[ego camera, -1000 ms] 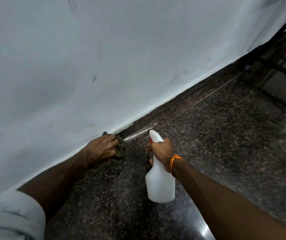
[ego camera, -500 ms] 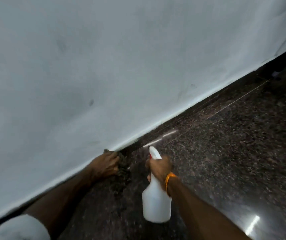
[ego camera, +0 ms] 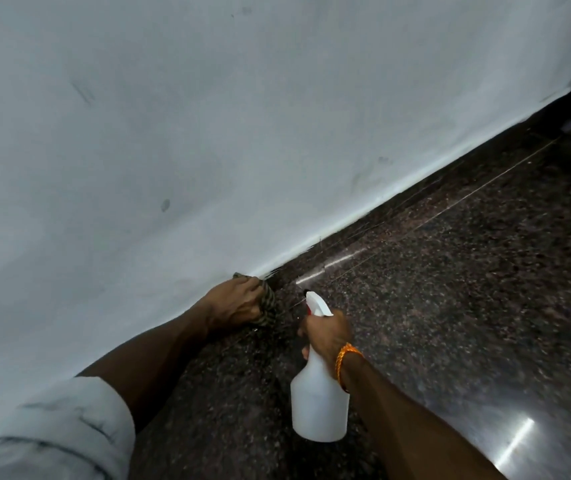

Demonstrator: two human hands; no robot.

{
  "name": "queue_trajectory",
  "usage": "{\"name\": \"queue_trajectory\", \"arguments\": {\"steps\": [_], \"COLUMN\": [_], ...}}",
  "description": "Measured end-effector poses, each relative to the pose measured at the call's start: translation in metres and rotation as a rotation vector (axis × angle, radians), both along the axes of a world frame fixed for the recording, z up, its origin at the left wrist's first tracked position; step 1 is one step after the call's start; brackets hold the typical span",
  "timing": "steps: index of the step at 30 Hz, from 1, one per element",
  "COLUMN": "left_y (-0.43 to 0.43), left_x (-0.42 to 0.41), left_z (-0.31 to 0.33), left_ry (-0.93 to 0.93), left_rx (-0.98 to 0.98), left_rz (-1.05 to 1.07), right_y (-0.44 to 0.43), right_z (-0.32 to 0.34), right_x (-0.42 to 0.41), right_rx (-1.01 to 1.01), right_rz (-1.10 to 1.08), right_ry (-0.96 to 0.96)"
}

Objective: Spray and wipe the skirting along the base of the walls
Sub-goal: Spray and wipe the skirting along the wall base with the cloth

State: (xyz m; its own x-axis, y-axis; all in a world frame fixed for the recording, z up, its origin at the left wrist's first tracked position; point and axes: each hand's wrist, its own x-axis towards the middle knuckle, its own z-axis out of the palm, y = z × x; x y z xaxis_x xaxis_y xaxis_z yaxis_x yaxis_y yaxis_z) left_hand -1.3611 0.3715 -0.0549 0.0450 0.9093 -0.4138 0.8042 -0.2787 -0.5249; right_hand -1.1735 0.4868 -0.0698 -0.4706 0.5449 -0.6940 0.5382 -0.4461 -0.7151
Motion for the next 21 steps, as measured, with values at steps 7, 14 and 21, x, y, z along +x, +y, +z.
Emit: {"name": "queue_trajectory", "arguments": {"steps": [7,14,21], "left_y": [0.024,0.093,0.038], "left_x": [-0.007,0.015,-0.005], "left_z": [-0.011,-0.021,-0.049], "left_ry": [-0.058,-0.116,-0.187], "left_rx": [0.107,0.099,0.25], "left_rz": [-0.231,-0.146,-0.206], "right_y": [0.013,0.064,0.053], "right_z": [-0.001,0.008,0.011], "right_x": [-0.012,-0.009,-0.018], "right_rx": [0.04,0.243,0.179], "right_rz": [0.007,-0.067,0.009], "right_ry": [0.037,-0.154,-0.05]}}
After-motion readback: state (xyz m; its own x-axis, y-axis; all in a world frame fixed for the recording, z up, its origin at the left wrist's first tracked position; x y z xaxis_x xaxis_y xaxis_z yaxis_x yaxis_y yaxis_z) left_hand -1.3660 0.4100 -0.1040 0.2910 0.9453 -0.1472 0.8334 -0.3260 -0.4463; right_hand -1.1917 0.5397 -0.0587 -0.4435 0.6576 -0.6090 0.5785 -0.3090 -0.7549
